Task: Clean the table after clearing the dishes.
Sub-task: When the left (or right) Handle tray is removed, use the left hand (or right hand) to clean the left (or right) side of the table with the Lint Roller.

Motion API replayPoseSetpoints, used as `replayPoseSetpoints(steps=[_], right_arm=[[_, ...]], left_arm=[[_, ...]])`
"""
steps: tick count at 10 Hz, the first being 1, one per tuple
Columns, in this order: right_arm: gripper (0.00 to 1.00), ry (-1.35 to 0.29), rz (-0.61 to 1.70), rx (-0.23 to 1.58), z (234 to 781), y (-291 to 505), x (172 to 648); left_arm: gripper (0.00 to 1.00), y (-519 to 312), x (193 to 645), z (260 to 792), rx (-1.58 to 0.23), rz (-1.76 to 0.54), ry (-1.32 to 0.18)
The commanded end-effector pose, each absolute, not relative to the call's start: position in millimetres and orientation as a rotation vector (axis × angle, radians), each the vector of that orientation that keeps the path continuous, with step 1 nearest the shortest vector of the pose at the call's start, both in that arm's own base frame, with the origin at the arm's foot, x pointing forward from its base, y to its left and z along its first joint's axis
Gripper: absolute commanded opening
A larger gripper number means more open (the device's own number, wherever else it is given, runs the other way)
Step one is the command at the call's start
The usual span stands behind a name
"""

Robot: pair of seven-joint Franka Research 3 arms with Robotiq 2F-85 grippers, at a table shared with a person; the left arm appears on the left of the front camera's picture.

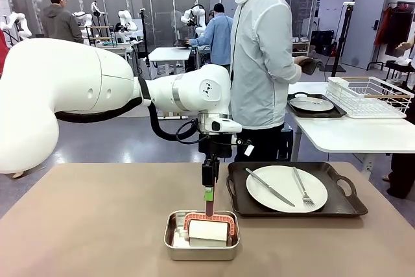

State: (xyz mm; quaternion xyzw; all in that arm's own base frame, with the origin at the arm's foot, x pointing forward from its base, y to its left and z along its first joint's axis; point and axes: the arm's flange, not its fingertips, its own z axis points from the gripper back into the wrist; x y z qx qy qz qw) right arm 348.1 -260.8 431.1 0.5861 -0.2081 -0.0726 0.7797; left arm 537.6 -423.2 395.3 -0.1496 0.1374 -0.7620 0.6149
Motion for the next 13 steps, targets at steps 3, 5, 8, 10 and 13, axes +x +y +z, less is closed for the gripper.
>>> replayPoseSetpoints(steps=[3,5,8,10,13], right_arm=[[1.00,-0.452,-0.151,1.274,434,-261,346],[1.00,-0.452,-0.151,1.274,434,-261,346],[1.00,-0.452,-0.151,1.274,434,-261,346],[1.00,-0.452,-0.151,1.274,434,-261,346],[1.00,-0.452,-0.151,1.274,434,-261,346]], left_arm=[[0.00,-420,534,399,-0.362,-1.728,0.336],[0.00,-417,530,405,-0.371,-1.702,0.328],[0.00,-408,491,454,-0.307,-1.546,0.277],[0.00,-384,475,499,-0.270,-1.347,0.166],[0.00,-292,463,556,-0.220,-0.924,-0.139]])
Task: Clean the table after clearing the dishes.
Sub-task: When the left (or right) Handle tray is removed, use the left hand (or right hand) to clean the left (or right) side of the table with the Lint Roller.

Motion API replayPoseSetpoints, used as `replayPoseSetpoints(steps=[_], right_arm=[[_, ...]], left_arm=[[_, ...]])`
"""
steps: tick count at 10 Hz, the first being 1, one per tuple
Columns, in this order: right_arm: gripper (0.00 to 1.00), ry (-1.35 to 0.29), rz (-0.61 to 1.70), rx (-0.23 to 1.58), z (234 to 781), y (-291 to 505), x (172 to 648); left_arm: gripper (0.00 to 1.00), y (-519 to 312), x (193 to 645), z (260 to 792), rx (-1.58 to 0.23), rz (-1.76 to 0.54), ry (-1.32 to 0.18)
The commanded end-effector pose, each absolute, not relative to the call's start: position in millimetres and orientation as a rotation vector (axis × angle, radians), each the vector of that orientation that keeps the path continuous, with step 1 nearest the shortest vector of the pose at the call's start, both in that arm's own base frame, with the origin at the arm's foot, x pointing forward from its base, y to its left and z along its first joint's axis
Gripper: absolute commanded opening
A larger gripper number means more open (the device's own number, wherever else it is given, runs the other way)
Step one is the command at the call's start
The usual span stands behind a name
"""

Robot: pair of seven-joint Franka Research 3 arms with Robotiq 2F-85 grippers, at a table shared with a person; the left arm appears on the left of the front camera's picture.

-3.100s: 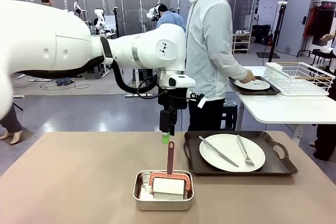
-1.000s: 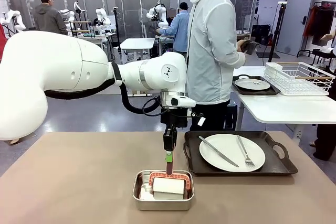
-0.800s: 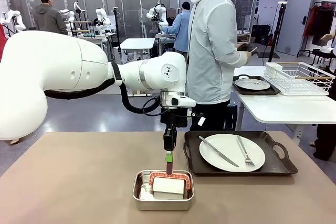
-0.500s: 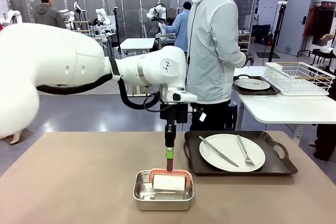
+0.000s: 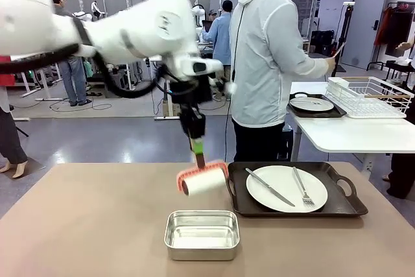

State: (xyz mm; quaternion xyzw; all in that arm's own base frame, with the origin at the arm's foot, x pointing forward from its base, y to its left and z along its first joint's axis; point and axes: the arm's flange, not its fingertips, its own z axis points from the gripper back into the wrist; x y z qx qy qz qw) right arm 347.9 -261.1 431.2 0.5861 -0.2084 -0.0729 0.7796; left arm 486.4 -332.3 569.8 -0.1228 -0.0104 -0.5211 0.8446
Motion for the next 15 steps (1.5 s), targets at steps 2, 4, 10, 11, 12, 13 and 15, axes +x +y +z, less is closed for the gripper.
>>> replayPoseSetpoints(steps=[2,4,10,11,12,13,15], right_arm=[[1.00,-0.452,-0.151,1.274,434,-261,346],[1.00,-0.452,-0.151,1.274,434,-261,346],[1.00,-0.452,-0.151,1.274,434,-261,346],[1.00,-0.452,-0.151,1.274,434,-261,346],[1.00,-0.452,-0.151,1.274,434,-261,346],[1.00,-0.452,-0.151,1.274,434,-261,346],[1.00,-0.452,-0.151,1.274,434,-261,346]], left_arm=[[0.00,-212,458,559,-0.350,-0.531,-0.317],[0.00,-160,462,512,-0.521,-0.228,-0.343],[0.00,-120,475,484,-0.578,-0.173,-0.235],[0.00,-120,475,484,-0.578,-0.173,-0.235],[0.21,-124,475,473,-0.597,-0.160,-0.252],[0.21,-112,494,464,-0.646,-0.112,-0.153],[0.21,-89,523,440,-0.744,-0.052,-0.112]])
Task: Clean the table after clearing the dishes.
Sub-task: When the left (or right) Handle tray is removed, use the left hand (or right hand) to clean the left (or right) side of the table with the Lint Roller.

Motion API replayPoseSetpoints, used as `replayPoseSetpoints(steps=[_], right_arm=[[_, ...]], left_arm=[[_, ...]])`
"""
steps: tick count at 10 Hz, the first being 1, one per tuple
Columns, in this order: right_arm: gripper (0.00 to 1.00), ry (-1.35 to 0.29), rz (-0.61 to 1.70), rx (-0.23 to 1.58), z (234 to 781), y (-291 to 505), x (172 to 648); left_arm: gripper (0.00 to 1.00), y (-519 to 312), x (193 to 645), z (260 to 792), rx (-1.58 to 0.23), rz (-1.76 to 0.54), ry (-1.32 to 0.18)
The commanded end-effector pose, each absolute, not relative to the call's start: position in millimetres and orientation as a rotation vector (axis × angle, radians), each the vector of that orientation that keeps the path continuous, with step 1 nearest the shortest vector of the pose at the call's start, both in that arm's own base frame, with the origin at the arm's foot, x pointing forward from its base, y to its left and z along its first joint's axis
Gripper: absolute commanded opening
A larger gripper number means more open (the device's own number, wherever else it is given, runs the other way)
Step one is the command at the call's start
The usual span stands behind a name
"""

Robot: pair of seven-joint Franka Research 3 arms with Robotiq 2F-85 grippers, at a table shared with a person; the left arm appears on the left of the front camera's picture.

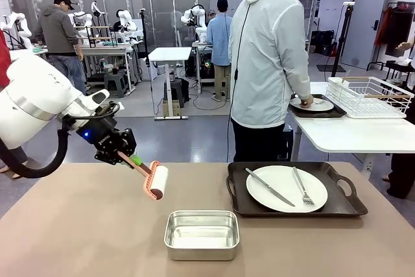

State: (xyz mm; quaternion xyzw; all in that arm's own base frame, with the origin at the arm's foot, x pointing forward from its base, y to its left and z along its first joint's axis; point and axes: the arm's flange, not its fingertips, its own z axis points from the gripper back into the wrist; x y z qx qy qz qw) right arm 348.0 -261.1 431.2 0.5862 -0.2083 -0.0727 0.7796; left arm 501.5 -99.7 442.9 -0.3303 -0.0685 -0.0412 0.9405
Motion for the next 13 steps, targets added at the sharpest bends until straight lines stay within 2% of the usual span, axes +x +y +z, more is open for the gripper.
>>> replayPoseSetpoints(steps=[1,6,10,13], right_arm=[[1.00,-0.452,-0.151,1.274,434,-261,346],[1.00,-0.452,-0.151,1.274,434,-261,346],[1.00,-0.452,-0.151,1.274,434,-261,346],[1.00,-0.452,-0.151,1.274,434,-261,346]], left_arm=[[0.21,-79,529,429,-0.774,-0.028,-0.111],[0.21,-62,547,365,-0.916,-0.042,-0.057],[0.21,-46,552,322,-0.979,0.011,-0.046],[0.21,-5,550,287,-0.992,-0.017,-0.036]])
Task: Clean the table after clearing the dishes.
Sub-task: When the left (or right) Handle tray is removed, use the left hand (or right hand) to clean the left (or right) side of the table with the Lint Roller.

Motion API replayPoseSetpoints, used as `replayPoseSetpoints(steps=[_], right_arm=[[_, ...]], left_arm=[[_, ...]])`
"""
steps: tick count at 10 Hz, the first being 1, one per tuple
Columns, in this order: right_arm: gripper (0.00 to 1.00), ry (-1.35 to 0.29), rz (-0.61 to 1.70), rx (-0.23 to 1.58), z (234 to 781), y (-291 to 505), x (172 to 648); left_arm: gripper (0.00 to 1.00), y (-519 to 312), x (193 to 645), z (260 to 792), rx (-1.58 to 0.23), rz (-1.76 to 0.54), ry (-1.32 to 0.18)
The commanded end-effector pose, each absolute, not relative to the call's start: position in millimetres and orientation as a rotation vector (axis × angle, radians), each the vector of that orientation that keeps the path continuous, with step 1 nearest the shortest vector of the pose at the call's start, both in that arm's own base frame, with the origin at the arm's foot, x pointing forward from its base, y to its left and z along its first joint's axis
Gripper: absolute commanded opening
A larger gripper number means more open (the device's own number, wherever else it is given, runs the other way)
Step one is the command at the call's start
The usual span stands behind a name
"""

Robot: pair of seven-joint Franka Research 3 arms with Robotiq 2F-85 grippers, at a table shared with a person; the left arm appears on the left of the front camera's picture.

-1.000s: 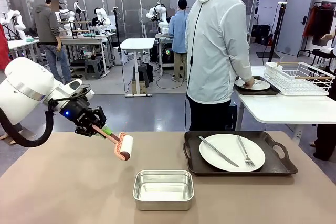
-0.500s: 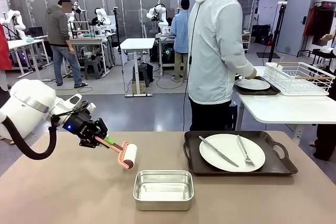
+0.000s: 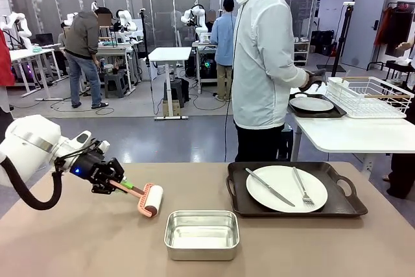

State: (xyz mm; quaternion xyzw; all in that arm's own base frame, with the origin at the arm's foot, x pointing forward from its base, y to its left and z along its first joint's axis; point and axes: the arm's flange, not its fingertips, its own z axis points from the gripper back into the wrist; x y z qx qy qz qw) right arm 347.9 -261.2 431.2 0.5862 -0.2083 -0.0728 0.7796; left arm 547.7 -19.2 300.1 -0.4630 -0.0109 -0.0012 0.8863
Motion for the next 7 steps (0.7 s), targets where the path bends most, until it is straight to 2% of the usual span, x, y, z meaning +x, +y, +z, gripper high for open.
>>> replayPoseSetpoints(steps=[1,4,7], right_arm=[[1.00,-0.452,-0.151,1.274,434,-261,346],[1.00,-0.452,-0.151,1.274,434,-261,346],[1.00,-0.452,-0.151,1.274,434,-261,346]], left_arm=[[0.21,14,550,279,-1.007,-0.030,-0.045],[0.21,87,554,255,-1.005,0.005,-0.064],[0.21,152,543,264,-0.891,0.047,-0.139]])
